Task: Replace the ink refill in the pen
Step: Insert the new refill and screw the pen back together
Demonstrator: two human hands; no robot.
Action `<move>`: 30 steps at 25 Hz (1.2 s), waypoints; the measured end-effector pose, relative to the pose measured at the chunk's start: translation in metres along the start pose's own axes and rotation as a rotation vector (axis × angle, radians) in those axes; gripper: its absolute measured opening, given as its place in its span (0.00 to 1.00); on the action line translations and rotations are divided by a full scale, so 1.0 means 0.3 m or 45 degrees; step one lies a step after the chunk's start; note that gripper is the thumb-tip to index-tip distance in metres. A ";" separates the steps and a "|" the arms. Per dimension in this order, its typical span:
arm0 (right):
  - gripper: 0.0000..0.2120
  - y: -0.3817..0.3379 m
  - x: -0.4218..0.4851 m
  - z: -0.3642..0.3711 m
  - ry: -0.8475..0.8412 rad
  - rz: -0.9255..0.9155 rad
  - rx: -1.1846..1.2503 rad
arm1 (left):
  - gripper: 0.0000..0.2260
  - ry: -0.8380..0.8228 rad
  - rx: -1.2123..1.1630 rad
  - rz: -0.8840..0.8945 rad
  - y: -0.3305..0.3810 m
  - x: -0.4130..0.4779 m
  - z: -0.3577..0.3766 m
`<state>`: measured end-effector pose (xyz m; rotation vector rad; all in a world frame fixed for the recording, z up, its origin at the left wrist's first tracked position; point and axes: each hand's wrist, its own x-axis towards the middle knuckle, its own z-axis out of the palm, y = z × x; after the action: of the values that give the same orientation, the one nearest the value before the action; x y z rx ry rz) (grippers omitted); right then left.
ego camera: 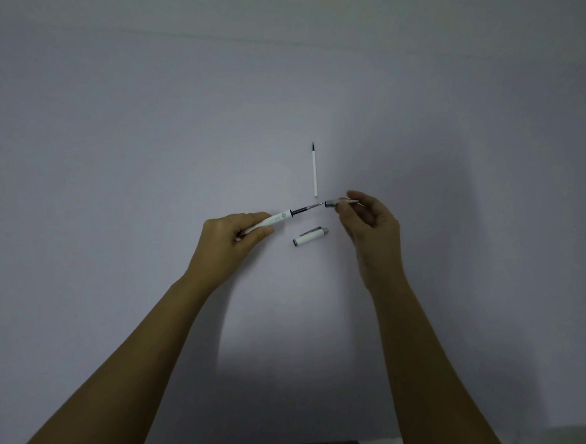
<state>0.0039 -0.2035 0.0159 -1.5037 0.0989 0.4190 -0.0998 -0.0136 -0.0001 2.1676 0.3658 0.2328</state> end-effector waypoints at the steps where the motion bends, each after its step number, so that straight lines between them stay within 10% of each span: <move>1: 0.08 -0.002 0.002 0.002 -0.002 0.003 0.005 | 0.10 -0.007 0.008 0.003 0.001 -0.001 -0.001; 17: 0.08 0.018 -0.027 0.032 -0.294 -0.182 -0.245 | 0.09 -0.088 0.105 0.141 0.043 0.007 -0.050; 24: 0.05 -0.015 0.004 0.014 -0.418 -0.767 -0.739 | 0.08 -0.218 0.060 0.116 0.049 0.008 -0.089; 30: 0.13 -0.062 0.018 0.033 -0.484 -0.776 -0.975 | 0.09 -0.060 0.120 0.279 0.075 0.002 -0.102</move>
<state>0.0132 -0.1930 0.0325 -2.0574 -0.8893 0.2398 -0.1044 -0.0028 0.0360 2.3030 0.1133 0.2911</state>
